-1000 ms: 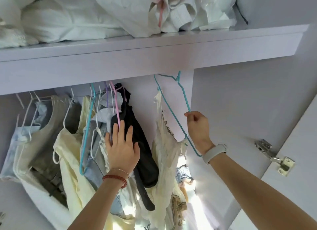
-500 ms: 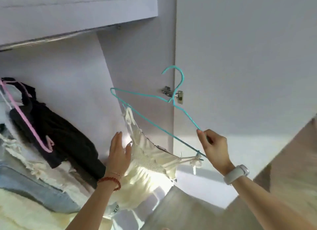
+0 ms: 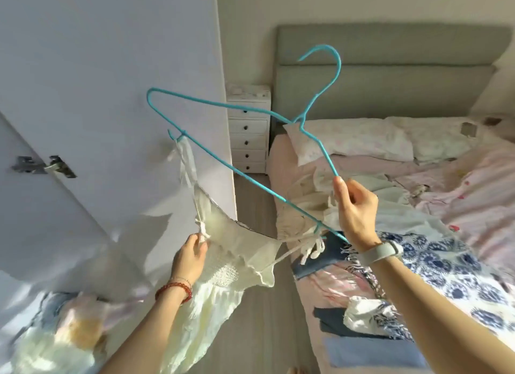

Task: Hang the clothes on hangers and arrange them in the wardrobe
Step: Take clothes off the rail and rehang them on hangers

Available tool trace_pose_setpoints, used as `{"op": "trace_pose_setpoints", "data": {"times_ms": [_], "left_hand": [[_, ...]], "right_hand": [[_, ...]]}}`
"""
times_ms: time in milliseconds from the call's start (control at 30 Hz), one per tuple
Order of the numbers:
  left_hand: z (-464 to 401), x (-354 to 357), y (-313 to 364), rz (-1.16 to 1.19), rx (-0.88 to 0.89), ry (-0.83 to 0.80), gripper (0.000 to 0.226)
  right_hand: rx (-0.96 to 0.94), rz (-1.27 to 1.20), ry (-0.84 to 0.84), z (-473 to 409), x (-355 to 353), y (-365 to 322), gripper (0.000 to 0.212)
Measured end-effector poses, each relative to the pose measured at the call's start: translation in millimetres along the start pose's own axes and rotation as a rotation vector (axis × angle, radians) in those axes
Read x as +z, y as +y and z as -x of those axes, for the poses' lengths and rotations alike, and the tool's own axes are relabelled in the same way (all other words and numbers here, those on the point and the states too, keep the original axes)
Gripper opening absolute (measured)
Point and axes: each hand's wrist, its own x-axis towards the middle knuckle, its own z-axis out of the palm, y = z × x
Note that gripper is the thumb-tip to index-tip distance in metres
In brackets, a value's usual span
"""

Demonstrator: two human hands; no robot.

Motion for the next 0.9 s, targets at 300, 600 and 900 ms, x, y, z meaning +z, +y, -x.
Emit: {"op": "trace_pose_setpoints", "data": {"times_ms": [300, 600, 900], "left_hand": [[2, 130, 135, 0.255, 0.202, -0.135, 0.037], [-61, 167, 197, 0.218, 0.153, 0.037, 0.037], [-157, 131, 252, 0.409, 0.147, 0.288, 0.026]], "right_hand": [[0.177, 0.007, 0.294, -34, -120, 90, 0.046], [0.264, -0.092, 0.345, -95, -132, 141, 0.014], [0.252, -0.152, 0.403, -186, -75, 141, 0.015]]}}
